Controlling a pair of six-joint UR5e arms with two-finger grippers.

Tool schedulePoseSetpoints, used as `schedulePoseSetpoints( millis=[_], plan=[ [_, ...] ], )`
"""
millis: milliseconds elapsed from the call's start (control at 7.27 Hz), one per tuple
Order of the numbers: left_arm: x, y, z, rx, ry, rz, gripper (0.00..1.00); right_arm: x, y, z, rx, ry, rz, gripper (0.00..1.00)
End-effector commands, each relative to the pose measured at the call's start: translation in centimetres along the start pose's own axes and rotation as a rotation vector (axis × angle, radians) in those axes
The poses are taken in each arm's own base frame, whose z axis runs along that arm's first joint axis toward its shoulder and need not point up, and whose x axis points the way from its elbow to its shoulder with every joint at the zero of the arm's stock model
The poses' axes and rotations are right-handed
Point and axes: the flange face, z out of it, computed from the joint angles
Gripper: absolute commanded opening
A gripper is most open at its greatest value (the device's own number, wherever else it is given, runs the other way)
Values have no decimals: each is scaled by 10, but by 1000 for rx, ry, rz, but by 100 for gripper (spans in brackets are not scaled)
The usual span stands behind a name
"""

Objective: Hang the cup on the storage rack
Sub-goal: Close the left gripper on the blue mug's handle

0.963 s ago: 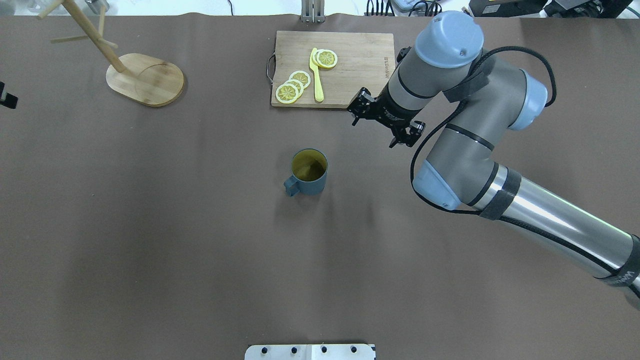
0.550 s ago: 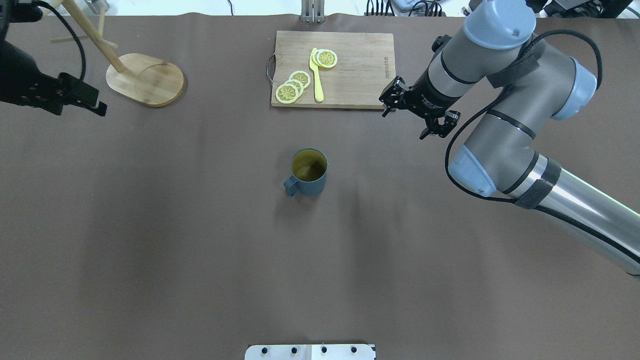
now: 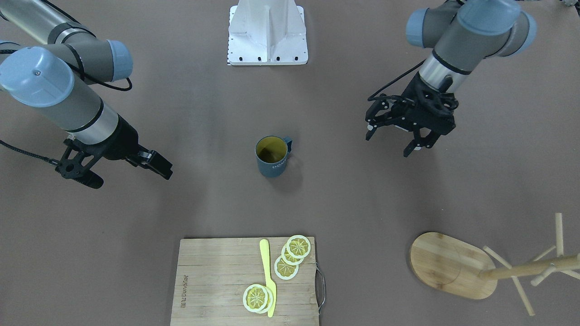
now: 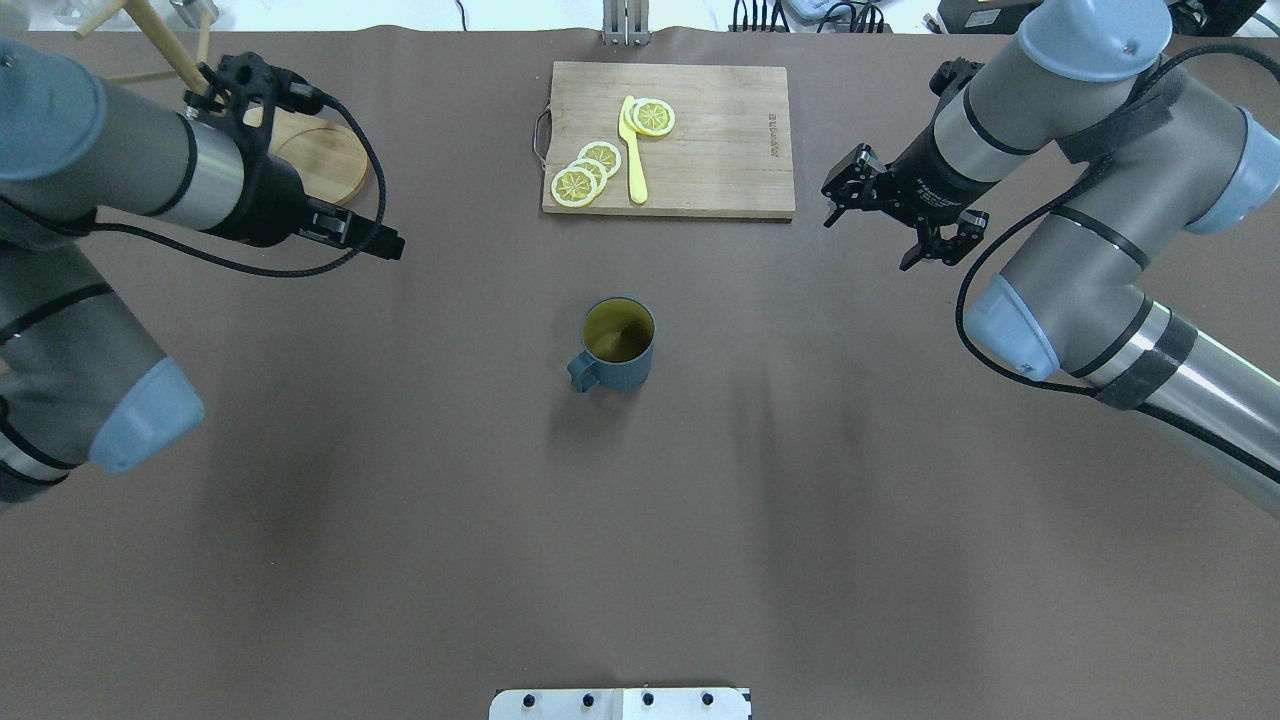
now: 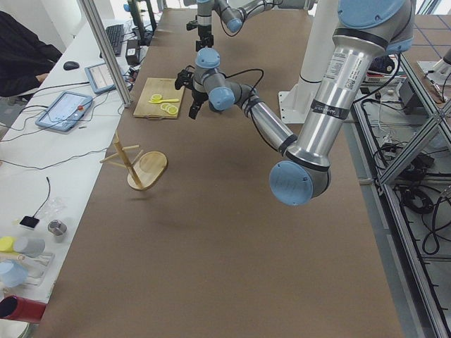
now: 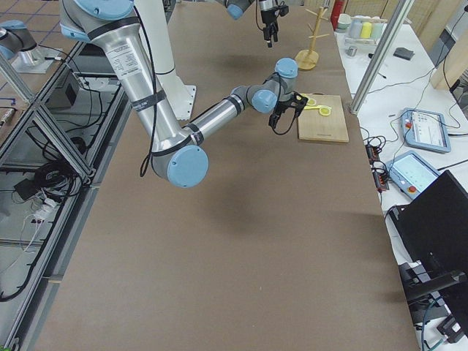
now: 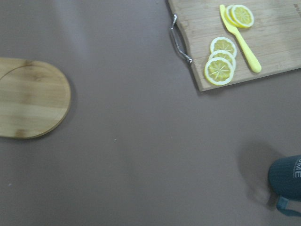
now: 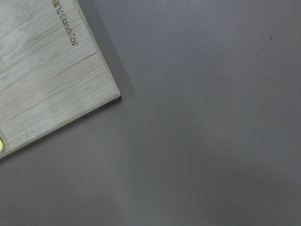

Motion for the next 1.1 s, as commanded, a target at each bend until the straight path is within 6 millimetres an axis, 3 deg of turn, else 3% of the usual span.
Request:
schedulePoseSetpoints(
  millis=[0, 413, 550, 688, 963],
  plan=[
    [44, 21, 35, -3, 56, 65, 98, 5, -6, -4, -1, -2, 7, 100],
    [112, 44, 69, -27, 147, 156, 97, 5, -6, -5, -1, -5, 5, 100],
    [127, 47, 88, 21, 182, 206, 97, 6, -7, -8, 3, -9, 6, 100],
    [137, 64, 110, 71, 166, 224, 97, 6, -9, -9, 5, -9, 8, 100],
    [146, 61, 126, 95, 142, 258, 95, 5, -9, -10, 13, -11, 6, 100]
  ],
)
